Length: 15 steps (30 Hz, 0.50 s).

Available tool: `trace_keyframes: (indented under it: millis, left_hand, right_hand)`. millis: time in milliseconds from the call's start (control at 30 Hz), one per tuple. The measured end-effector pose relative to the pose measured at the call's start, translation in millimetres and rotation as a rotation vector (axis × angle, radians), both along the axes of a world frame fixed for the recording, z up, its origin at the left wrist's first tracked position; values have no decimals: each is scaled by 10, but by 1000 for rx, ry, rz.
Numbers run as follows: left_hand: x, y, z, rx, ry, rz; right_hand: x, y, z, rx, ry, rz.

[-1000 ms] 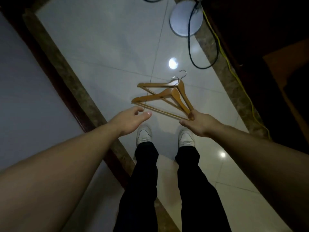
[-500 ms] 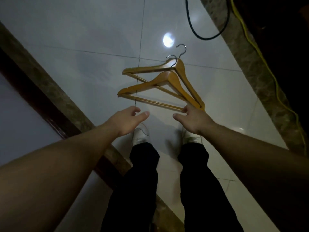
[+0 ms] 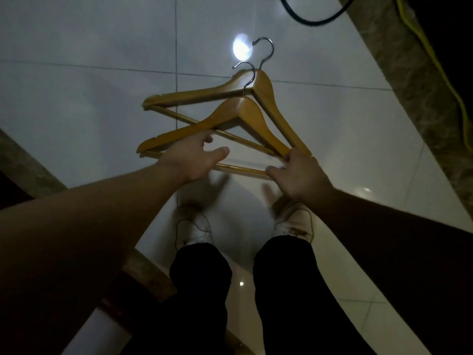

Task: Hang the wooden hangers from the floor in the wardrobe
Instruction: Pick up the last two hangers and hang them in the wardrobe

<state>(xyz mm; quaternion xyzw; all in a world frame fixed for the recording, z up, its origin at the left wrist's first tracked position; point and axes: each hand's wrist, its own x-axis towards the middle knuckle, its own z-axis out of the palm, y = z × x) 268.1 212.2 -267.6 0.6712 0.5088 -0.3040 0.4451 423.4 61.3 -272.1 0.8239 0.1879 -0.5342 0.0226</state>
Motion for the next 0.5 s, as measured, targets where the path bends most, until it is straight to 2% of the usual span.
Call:
trace_keyframes:
  millis: [67,167,233,333,500]
  left_hand:
    - [51,8,-126,97,-18,-50]
    - [88,76,-335,257,12,-247]
    - [108,161,-478,334,26,-279]
    - [140,277,-680,392,48,-255]
    - [204,356,-865,474,109,-503]
  right_hand:
    - [0,59,-130,21,-36,13]
    - [-14,138,-282,77,-116,-4]
    - [-9,164,-352,99,-176,-9]
    - [22,163,-463,87,-243,37]
    - [33,168,-626,80,-285,189]
